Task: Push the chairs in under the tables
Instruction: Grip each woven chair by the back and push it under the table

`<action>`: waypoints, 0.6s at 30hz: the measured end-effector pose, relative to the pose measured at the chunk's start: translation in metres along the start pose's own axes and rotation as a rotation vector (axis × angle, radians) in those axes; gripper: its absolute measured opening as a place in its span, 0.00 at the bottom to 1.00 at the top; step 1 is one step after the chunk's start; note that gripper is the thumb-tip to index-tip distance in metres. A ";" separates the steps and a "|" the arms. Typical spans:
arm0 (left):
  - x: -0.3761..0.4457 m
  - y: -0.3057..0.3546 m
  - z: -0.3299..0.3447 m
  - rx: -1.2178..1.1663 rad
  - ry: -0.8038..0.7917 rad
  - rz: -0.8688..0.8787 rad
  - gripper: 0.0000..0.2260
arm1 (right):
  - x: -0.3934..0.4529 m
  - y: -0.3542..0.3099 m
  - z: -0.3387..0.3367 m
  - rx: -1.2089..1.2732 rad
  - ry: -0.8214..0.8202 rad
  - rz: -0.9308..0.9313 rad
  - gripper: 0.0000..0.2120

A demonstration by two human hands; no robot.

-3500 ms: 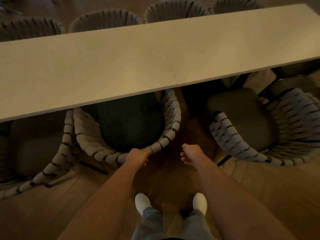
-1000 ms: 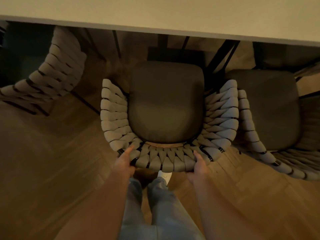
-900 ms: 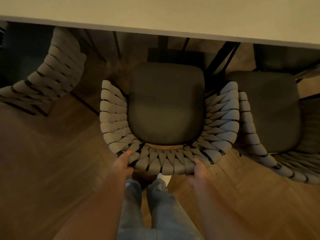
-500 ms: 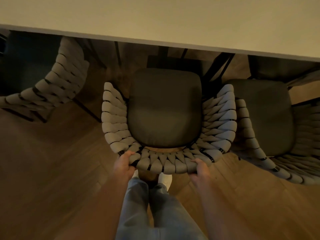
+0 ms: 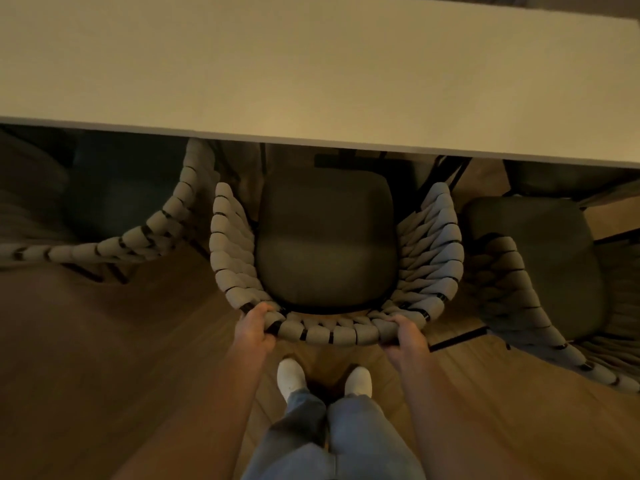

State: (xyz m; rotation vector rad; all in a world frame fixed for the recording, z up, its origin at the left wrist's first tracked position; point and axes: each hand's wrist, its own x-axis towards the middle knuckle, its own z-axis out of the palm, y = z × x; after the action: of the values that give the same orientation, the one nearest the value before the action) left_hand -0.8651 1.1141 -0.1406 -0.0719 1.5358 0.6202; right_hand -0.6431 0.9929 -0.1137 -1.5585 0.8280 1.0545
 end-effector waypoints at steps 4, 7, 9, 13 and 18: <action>0.011 0.037 0.011 0.019 0.010 0.033 0.22 | -0.011 0.002 0.036 0.013 -0.018 0.012 0.26; 0.028 0.062 0.025 0.032 0.010 0.048 0.22 | -0.005 -0.001 0.064 0.034 -0.018 0.014 0.27; 0.040 0.074 0.035 0.036 0.005 0.045 0.22 | 0.003 -0.004 0.080 0.051 -0.030 0.012 0.28; 0.061 0.092 0.050 0.026 0.007 0.035 0.23 | 0.021 -0.013 0.108 0.052 -0.055 0.005 0.28; 0.087 0.109 0.059 0.004 0.004 0.024 0.23 | 0.038 -0.021 0.138 0.012 -0.081 -0.009 0.30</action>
State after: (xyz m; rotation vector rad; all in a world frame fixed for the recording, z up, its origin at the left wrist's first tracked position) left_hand -0.8642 1.2598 -0.1818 -0.0519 1.5434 0.6368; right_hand -0.6395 1.1326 -0.1524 -1.4981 0.7693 1.0971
